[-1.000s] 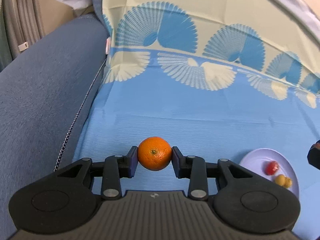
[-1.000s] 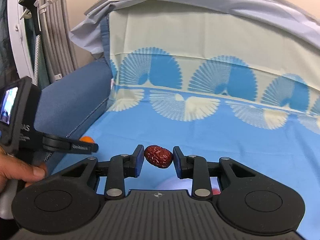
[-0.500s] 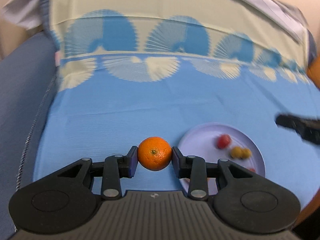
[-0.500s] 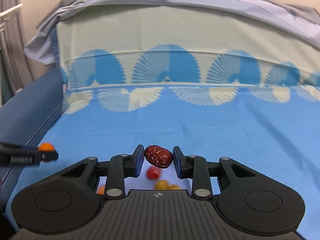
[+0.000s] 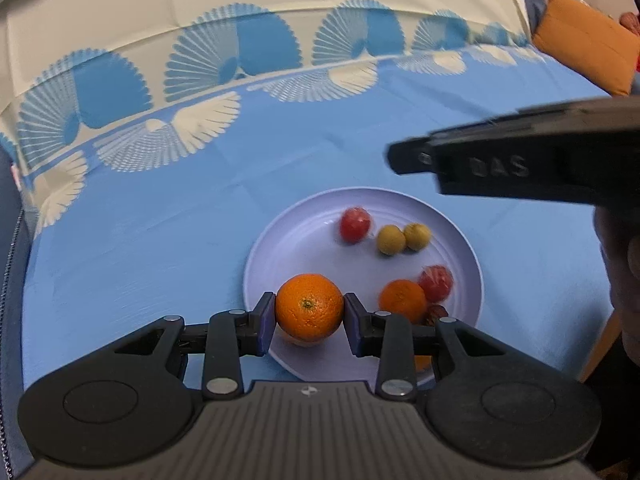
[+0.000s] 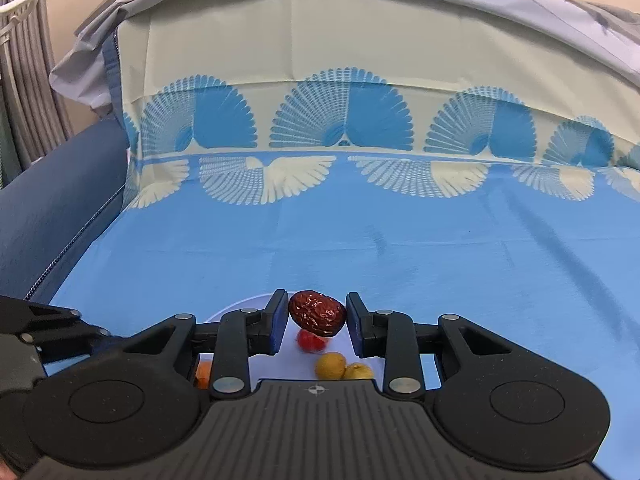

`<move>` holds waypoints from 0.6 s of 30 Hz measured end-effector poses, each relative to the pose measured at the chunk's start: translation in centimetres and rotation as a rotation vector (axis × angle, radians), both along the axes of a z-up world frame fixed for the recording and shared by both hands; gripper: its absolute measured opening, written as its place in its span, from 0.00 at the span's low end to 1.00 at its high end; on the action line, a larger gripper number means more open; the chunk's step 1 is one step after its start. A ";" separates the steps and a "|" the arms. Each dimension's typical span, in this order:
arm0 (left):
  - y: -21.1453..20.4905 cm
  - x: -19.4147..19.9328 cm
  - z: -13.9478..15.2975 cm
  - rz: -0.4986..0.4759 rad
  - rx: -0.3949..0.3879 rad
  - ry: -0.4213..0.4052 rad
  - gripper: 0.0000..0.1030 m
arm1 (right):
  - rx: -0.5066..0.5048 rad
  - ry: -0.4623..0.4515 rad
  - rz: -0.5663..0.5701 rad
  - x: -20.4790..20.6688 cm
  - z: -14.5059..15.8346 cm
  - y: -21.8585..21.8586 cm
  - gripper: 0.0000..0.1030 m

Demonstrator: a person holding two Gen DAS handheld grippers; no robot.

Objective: Organize fruits
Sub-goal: 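Carry the mandarin back over the plate with the left tool while the right tool carries the date, then hold the mandarin low over the plate with the left tool while the right tool holds the date above it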

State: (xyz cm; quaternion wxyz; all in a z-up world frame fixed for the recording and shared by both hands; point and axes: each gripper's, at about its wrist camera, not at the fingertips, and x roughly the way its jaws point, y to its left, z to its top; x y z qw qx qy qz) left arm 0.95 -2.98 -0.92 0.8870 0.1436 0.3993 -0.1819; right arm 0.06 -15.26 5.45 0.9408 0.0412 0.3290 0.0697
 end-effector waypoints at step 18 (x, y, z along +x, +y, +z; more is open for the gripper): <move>-1.1 0.2 -1.1 -0.034 0.028 0.034 0.38 | -0.015 0.017 0.033 0.8 -0.5 0.7 0.32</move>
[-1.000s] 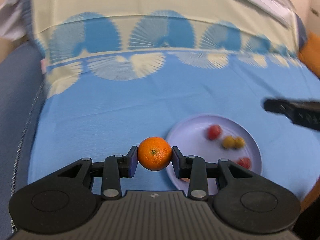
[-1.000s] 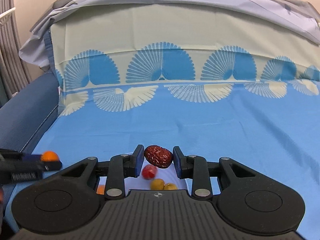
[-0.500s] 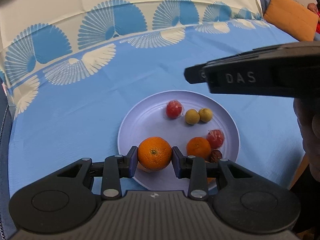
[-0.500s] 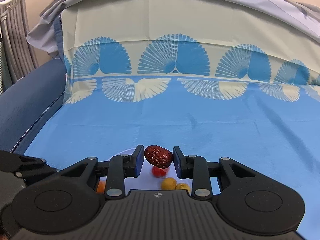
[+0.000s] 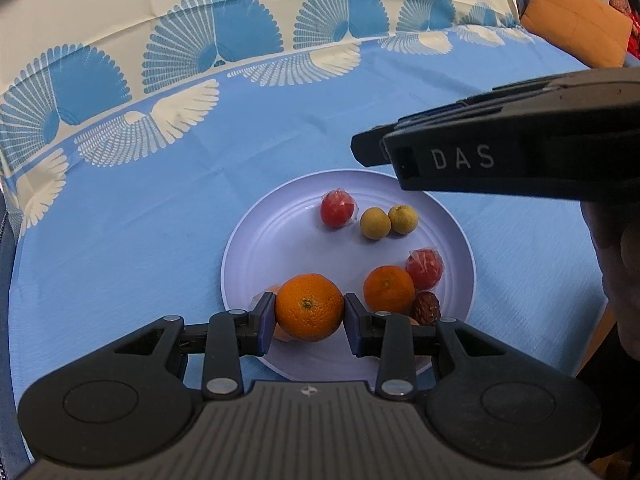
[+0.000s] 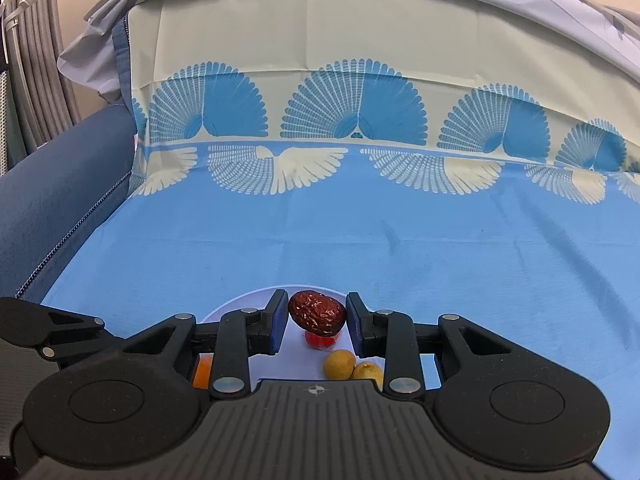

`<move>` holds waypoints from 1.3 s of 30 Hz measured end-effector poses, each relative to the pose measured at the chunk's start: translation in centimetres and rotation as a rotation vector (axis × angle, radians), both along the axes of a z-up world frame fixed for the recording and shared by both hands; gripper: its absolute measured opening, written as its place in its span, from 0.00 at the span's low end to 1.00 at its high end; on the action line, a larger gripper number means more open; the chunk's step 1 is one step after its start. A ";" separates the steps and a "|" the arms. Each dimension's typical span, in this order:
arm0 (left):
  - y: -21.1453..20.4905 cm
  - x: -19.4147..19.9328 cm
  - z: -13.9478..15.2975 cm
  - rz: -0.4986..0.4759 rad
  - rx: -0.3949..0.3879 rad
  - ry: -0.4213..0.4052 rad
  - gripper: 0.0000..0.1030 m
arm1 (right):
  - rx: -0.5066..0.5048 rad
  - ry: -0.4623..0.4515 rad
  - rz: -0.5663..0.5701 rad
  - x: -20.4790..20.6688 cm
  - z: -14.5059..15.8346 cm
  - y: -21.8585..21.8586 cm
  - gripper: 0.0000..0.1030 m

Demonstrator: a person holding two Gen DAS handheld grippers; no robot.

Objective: Organize fruits
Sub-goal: 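Hold the mandarin low over the plate with the left tool while the right tool holds the date above it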

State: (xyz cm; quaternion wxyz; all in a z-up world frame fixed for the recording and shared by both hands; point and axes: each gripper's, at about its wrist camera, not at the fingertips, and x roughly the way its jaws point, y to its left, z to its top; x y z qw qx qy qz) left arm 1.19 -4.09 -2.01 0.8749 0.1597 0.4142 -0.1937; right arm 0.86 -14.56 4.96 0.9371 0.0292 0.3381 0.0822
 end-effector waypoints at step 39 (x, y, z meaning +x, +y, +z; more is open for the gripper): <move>-0.5 0.0 -0.3 -0.002 0.007 0.000 0.39 | -0.021 0.001 0.021 0.1 -0.1 0.8 0.32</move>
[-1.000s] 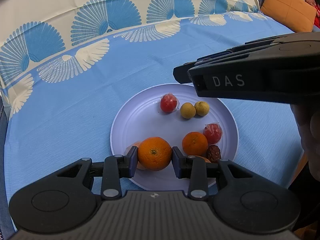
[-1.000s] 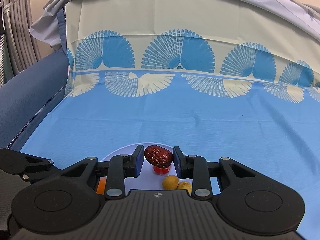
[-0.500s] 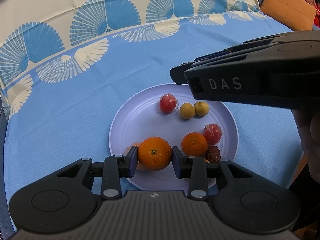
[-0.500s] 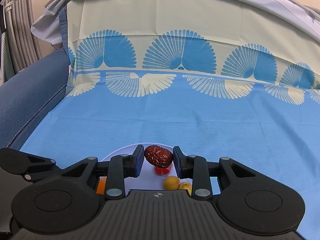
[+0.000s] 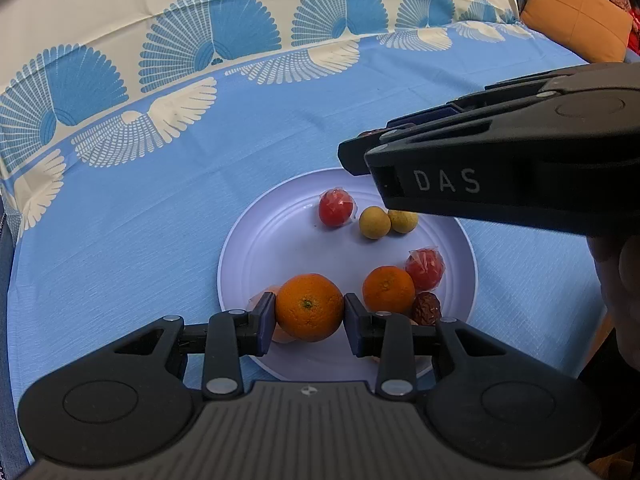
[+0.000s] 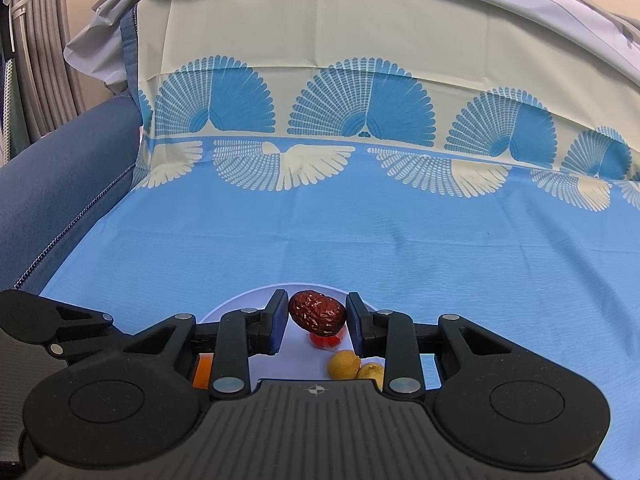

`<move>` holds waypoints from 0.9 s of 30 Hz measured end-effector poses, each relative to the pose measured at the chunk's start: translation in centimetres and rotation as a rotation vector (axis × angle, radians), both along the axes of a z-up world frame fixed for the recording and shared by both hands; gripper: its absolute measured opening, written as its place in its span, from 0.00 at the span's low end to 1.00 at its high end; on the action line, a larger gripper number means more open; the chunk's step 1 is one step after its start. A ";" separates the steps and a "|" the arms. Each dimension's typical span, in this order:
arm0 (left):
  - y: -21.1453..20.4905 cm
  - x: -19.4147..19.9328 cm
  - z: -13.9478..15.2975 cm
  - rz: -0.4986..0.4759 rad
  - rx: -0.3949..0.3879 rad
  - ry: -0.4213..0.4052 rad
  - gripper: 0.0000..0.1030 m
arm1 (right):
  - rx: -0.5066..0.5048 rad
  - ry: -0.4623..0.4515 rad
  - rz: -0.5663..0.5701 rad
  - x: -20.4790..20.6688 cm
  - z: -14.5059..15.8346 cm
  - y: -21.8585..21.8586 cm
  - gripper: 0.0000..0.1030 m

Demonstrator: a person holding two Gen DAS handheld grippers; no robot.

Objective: Organize fruits
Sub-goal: 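Hold the mandarin low over the plate with the left tool while the right tool holds the date above it, then open both tools to drop the mandarin and date onto the plate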

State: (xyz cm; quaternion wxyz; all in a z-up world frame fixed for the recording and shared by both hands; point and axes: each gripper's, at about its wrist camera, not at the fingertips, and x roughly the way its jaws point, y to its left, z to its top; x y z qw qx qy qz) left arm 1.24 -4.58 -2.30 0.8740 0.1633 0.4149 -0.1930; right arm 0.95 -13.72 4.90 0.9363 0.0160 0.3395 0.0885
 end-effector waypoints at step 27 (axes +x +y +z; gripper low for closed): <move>2.4 -1.3 2.6 0.108 0.016 -0.125 0.68 | -0.013 0.024 -0.052 -0.7 0.1 -0.6 0.72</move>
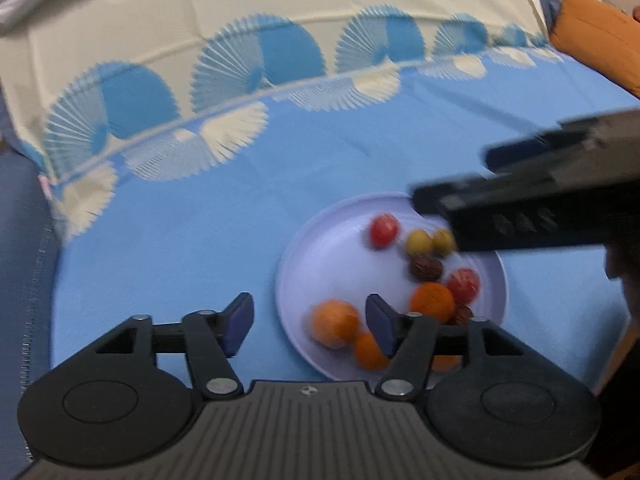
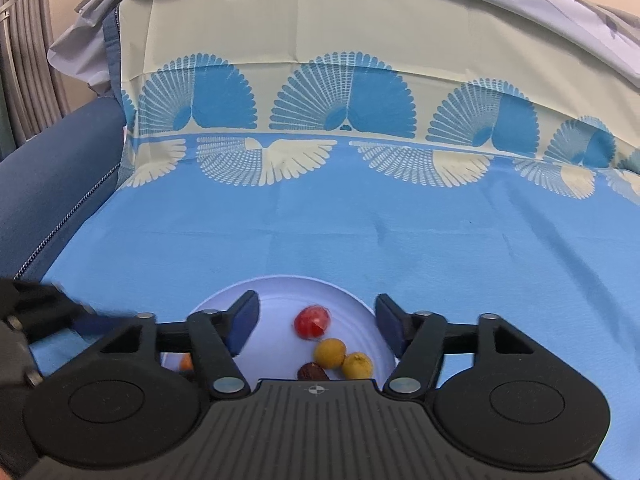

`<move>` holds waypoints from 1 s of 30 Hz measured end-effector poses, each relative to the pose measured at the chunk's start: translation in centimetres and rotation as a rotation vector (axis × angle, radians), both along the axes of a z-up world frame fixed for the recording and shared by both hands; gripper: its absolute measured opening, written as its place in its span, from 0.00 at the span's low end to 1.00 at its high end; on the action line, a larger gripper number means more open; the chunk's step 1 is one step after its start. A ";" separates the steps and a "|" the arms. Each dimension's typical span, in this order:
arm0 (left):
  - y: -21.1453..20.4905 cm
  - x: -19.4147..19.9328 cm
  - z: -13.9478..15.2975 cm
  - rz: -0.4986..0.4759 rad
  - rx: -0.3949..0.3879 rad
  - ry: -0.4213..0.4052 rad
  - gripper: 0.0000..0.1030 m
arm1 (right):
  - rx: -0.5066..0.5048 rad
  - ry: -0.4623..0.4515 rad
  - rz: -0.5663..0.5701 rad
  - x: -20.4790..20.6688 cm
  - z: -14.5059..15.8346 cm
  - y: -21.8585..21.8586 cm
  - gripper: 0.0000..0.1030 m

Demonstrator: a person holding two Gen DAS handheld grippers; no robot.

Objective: Organize fruits

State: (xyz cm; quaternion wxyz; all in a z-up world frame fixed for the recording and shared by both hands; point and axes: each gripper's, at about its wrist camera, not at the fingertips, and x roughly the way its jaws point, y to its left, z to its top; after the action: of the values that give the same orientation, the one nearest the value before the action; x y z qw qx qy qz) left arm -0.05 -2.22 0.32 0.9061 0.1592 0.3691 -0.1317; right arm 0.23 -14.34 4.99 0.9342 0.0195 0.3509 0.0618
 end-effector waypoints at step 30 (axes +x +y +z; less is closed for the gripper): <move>-0.3 -2.9 -1.4 0.201 -0.072 0.169 1.00 | -0.058 0.156 -0.091 -4.6 -0.9 -3.0 0.99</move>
State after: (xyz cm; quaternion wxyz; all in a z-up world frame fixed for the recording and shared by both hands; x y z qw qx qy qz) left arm -2.98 -2.55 -1.03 0.8855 0.0771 0.4534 -0.0666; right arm -4.39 -17.38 4.09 0.9060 0.0131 0.4231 0.0075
